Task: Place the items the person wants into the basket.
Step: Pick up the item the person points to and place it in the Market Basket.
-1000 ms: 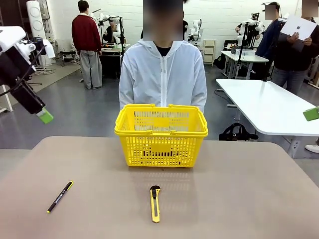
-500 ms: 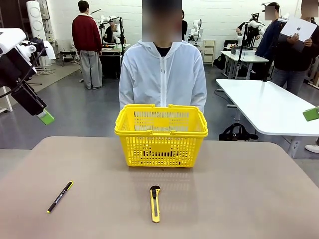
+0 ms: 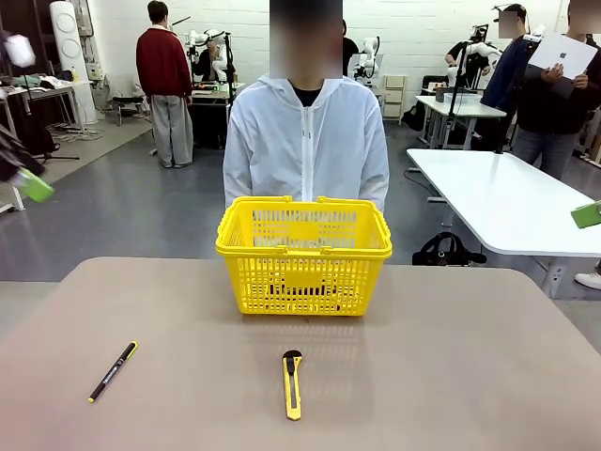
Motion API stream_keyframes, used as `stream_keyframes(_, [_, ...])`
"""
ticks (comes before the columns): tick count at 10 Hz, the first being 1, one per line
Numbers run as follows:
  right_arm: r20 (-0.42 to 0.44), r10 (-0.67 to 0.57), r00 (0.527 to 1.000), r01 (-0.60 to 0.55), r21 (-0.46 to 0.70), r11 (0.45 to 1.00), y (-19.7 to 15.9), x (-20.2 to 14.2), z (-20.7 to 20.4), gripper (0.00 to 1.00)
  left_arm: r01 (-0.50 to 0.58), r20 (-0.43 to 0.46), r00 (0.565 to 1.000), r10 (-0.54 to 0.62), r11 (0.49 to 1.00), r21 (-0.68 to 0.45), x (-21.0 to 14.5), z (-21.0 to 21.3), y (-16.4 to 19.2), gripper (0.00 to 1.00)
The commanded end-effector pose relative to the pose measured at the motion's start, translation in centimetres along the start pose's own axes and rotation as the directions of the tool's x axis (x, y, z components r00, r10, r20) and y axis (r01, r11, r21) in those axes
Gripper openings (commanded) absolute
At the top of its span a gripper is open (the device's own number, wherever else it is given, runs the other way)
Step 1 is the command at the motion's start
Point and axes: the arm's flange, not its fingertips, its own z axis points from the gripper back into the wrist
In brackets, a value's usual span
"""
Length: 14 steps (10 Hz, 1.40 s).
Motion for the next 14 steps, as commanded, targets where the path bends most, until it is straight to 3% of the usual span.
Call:
stream_keyframes(1, [-0.002,0.007,1.0,-0.007,0.004,1.0,-0.1,-0.1,-0.2,1.0,0.031,0.198,0.98,-0.007,0.992,-0.119,-3.1,4.7,1.7,1.0])
stream_keyframes(3, [-0.002,0.007,1.0,-0.007,0.004,1.0,-0.1,-0.1,-0.2,1.0,0.037,0.302,0.953,0.009,0.988,-0.148,-7.0,7.5,1.7,1.0])
stream_keyframes(8, [-0.002,0.007,1.0,-0.007,0.004,1.0,-0.1,-0.1,-0.2,1.0,0.006,0.187,0.982,0.025,0.987,-0.163,-7.5,4.3,2.5,1.0])
stream_keyframes(14, [-0.002,0.007,1.0,-0.007,0.004,1.0,-0.1,-0.1,-0.2,1.0,-0.02,0.174,0.983,0.051,0.984,-0.18,-7.3,3.8,3.2,1.0])
